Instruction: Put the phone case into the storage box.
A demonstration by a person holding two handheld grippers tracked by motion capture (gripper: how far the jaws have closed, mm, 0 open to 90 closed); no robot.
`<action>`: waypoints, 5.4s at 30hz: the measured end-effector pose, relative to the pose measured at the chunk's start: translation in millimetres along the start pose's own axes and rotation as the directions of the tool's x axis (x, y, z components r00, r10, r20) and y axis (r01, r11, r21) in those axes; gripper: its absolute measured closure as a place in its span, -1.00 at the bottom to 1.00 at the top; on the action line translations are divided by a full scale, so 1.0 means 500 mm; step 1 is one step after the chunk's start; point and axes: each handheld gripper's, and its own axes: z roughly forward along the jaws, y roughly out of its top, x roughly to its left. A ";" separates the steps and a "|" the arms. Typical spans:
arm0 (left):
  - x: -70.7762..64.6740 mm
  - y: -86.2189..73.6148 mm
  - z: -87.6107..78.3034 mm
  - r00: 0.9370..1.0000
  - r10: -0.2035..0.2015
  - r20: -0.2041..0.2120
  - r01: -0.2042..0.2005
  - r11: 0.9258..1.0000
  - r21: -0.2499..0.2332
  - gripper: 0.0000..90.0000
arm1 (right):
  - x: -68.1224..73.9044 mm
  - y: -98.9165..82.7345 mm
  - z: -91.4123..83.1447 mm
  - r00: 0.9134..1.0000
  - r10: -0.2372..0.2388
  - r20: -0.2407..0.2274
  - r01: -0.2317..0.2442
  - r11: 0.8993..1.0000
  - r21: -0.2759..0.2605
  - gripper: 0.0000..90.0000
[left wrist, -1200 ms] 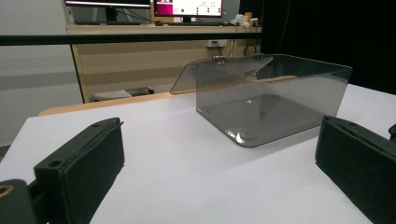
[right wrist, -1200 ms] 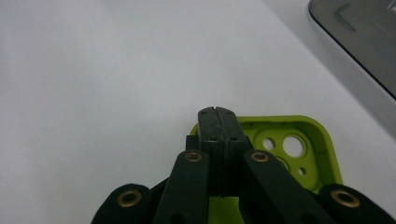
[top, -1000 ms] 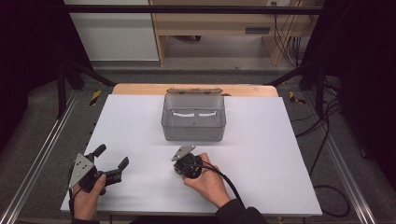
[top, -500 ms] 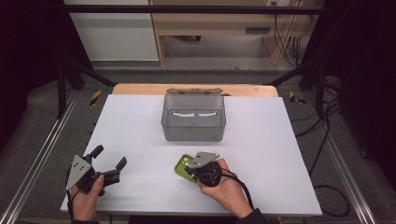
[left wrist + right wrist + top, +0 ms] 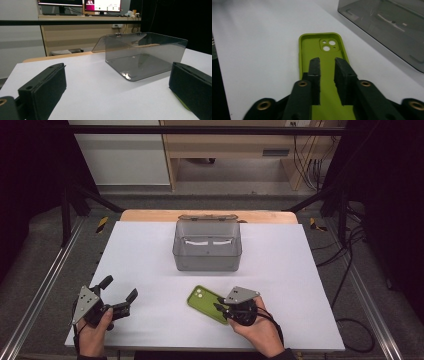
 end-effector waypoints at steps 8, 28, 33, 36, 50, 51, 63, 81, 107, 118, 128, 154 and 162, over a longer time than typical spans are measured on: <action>-0.001 0.000 0.000 1.000 -0.001 0.003 0.001 1.000 0.002 -0.98 | 0.009 -0.007 0.001 0.998 -0.003 0.065 0.001 1.000 0.025 -0.43; 0.000 0.000 0.003 1.000 0.002 0.005 -0.002 1.000 0.003 -0.98 | 0.038 -0.022 0.029 0.998 0.021 -0.058 -0.011 0.984 0.175 -0.41; -0.001 0.002 0.003 1.000 0.006 0.007 -0.006 1.000 0.002 -0.98 | 0.041 -0.023 0.031 0.997 0.024 -0.070 -0.012 0.985 0.171 -0.14; -0.002 0.001 0.005 1.000 0.010 0.008 -0.010 1.000 0.005 -0.98 | 0.043 -0.026 0.032 0.997 0.019 -0.077 -0.006 0.985 0.171 0.01; 0.000 0.002 0.002 1.000 0.003 -0.003 -0.003 1.000 0.002 -0.97 | 0.056 -0.029 0.036 0.998 -0.014 -0.068 0.026 0.985 0.173 0.60; 0.000 0.002 0.002 1.000 0.003 -0.002 -0.003 1.000 0.002 -0.97 | 0.056 -0.030 0.036 0.998 -0.016 -0.065 0.027 0.984 0.173 0.63; -0.004 0.001 0.004 1.000 0.011 0.003 -0.011 1.000 0.014 -0.97 | 0.066 -0.041 0.033 0.995 -0.100 -0.023 0.102 0.985 0.140 0.80; -0.011 -0.003 0.011 1.000 0.008 0.013 -0.009 1.000 0.030 -0.97 | 0.050 -0.042 0.033 0.996 -0.074 -0.054 0.081 0.988 0.131 0.95; -0.007 0.003 0.007 0.999 -0.052 -0.014 0.053 0.998 0.027 -0.98 | 0.007 -0.035 -0.029 0.992 0.100 -0.076 -0.115 0.970 -0.215 0.96; -0.076 0.059 0.025 0.996 -0.084 0.032 0.084 0.996 0.011 -0.98 | -0.001 0.002 -0.064 0.984 0.155 -0.087 -0.177 0.915 -0.363 0.96; -0.117 0.149 0.105 0.994 -0.080 0.080 0.083 0.996 -0.030 -0.97 | -0.014 0.094 -0.048 0.979 0.188 -0.085 -0.206 0.860 -0.467 0.96; -0.184 0.164 0.127 0.958 -0.272 0.092 0.280 0.955 -0.097 -0.94 | 0.036 0.136 0.028 0.957 0.283 -0.068 -0.272 0.787 -0.554 0.96; -0.188 0.149 0.135 0.949 -0.304 0.087 0.311 0.947 -0.085 -0.88 | 0.044 0.131 0.037 0.958 0.277 -0.070 -0.269 0.789 -0.553 0.96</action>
